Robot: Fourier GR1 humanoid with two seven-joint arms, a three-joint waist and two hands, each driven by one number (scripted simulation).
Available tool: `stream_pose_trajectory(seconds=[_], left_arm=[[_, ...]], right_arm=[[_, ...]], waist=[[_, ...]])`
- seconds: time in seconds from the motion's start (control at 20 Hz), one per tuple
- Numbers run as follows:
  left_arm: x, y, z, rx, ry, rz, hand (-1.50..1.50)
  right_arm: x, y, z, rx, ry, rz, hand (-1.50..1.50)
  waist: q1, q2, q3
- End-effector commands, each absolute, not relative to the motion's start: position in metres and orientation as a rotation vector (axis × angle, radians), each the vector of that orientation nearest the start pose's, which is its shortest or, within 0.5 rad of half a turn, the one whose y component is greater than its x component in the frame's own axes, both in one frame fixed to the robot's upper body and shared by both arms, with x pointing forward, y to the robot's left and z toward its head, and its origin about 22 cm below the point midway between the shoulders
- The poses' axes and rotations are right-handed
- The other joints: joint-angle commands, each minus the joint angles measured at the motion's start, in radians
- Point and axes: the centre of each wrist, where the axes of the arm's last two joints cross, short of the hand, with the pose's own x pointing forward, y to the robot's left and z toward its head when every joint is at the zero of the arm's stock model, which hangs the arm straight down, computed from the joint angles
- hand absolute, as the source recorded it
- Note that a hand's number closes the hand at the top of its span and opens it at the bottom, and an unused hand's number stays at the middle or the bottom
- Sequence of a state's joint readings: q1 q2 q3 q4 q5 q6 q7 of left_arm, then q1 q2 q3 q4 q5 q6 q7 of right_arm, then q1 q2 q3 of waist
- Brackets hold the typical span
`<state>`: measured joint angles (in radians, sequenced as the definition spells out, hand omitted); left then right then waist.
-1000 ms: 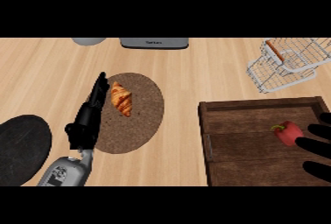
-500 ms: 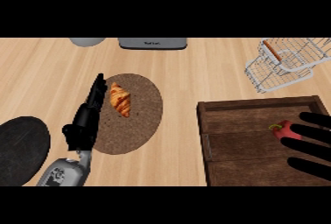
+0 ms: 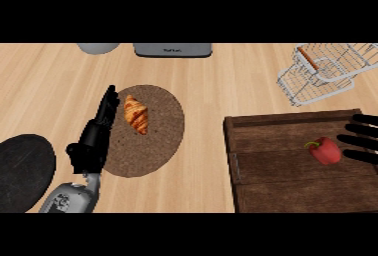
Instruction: Pick the bell pepper from the tray and place it in the tiered basket
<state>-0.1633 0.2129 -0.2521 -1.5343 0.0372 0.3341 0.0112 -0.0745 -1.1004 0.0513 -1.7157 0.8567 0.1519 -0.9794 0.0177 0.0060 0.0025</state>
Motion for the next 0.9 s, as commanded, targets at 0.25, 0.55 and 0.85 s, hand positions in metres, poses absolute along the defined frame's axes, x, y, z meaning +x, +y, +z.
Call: stream_pose_trajectory(seconds=[0.25,0.55,0.85], left_arm=[[0.277,0.195,0.033,0.178,-1.670,-0.112,0.00],[0.283,0.184,0.015,0.178,-1.665,-0.114,0.00],[0.279,0.206,0.031,0.199,-1.659,-0.103,0.00]], right_arm=[[0.293,-0.381,0.163,0.533,1.768,-2.852,-1.50],[0.303,-0.396,0.142,0.433,1.788,-2.842,-1.50],[0.292,-0.382,0.158,0.420,1.753,-2.842,-1.50]], waist=[[-0.004,-0.004,-0.003],[-0.011,-0.002,-0.003],[-0.024,-0.008,-0.003]])
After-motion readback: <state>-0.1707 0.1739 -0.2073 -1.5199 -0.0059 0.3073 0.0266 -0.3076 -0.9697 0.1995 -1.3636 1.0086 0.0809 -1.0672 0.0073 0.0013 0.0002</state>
